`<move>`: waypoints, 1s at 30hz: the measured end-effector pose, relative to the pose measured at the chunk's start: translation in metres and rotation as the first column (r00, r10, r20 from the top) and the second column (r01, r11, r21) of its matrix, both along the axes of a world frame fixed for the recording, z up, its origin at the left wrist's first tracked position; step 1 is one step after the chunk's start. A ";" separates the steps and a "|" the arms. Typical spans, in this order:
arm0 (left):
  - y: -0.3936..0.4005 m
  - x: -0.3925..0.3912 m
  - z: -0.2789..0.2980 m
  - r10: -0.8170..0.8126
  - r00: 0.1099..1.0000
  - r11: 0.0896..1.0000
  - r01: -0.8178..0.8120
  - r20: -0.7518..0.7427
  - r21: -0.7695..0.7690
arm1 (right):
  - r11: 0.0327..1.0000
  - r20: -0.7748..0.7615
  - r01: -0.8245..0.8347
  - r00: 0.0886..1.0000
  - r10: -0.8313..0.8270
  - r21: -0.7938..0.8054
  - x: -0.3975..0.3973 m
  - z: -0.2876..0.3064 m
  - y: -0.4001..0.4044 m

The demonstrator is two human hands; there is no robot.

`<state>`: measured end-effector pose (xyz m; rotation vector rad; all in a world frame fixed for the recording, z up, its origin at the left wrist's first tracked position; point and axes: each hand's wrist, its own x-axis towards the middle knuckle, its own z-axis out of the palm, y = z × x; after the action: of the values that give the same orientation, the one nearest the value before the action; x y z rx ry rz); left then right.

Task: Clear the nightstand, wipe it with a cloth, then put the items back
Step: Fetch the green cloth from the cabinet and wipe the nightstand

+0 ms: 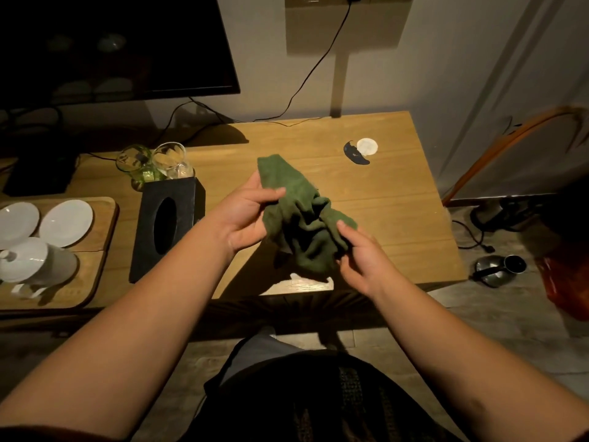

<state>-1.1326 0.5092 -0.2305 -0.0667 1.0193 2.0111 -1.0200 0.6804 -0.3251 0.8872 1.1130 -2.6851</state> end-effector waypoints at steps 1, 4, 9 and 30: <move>-0.003 -0.003 -0.003 -0.041 0.999 0.994 0.037 -0.036 -0.106 | 0.996 0.018 0.018 1.000 -0.019 0.091 0.000 0.001 0.009; -0.013 -0.012 -0.013 -0.173 0.976 0.918 0.113 -0.129 -0.381 | 0.922 0.079 -0.053 0.997 0.025 0.382 0.001 0.007 0.034; -0.022 -0.027 -0.014 -0.628 0.694 0.563 0.093 -0.352 -0.822 | 0.873 0.029 0.047 0.997 -0.070 0.486 0.003 0.028 0.059; 0.008 -0.058 0.001 -0.366 0.691 0.652 -0.287 -0.623 -0.702 | 0.540 -0.013 0.309 0.876 -0.482 0.783 0.054 0.076 0.048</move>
<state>-1.1907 0.5169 -0.2294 0.3502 2.3451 1.3722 -0.9658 0.7285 -0.2491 1.6783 2.3191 -2.2299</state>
